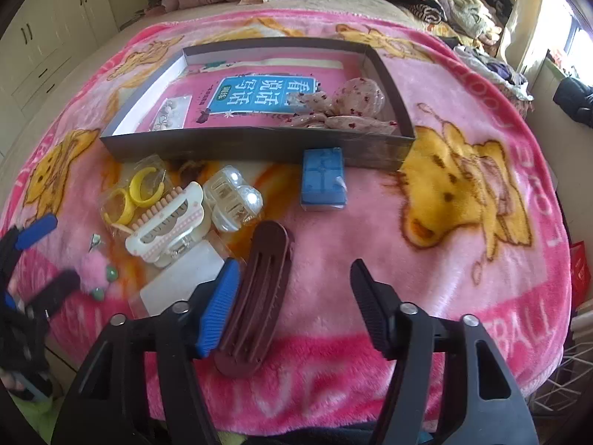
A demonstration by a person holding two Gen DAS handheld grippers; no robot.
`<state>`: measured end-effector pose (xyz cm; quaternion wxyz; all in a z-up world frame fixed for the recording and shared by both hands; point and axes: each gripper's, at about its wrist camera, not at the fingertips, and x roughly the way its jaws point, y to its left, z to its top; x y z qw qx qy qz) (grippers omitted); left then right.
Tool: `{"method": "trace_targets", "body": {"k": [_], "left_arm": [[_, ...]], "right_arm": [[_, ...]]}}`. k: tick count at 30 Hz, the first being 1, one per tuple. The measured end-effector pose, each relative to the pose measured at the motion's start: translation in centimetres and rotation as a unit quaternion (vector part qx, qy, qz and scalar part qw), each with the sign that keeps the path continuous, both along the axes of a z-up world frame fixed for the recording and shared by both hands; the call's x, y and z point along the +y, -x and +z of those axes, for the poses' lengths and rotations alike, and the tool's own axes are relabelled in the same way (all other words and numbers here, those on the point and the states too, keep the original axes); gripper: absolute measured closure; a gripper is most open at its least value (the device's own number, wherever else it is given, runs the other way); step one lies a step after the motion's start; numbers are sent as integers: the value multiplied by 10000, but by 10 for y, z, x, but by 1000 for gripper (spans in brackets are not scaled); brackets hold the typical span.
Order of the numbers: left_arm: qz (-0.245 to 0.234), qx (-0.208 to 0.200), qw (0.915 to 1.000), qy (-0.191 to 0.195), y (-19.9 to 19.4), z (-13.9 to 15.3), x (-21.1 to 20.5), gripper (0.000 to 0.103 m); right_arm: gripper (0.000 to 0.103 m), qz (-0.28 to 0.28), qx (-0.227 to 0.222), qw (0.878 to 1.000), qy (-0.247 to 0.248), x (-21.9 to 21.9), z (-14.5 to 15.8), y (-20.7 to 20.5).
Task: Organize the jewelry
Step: 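Grasp the pink pom-pom clip with the left tool while the right tool grasps the dark red hair clip, then carry the pom-pom clip and dark red clip into the box and release both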
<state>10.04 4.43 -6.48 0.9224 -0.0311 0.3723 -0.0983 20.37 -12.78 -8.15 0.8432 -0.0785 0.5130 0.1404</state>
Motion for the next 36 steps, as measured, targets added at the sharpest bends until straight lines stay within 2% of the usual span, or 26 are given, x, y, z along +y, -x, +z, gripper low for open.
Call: {"method": "trace_targets", "body": {"k": [2,7,17,19,26,31,36], "left_arm": [[-51,26,10000,15,0,-2,-1,14],[-129,151,9998,7,-2,-10,-5,26],[-228,316,9992,12,-4,-21,-9,32],[-212,347,9992,20,-5,-22,-8,36],[-167,463,9988,63,-8,-29,-7,51],[-179,477,9987,91,-8,-29,-7,79],[-229,388,9990,62,-5,-24,-11,81]], "right_arm": [[48,-24,69,10000,-46,2,-3,-5],[55,-127,326,9993,-100,8,-13,-19],[71,-151,603,9979,-175,13,-31,-29],[72,-136,584,9979,-234,12,-30,-28],[73,-342,257,9956,-833,-7,-13,-22],[74,-387,-172,9926,-1140,-18,6,-11],[74,-281,-631,9917,-1088,-19,25,1]]}}
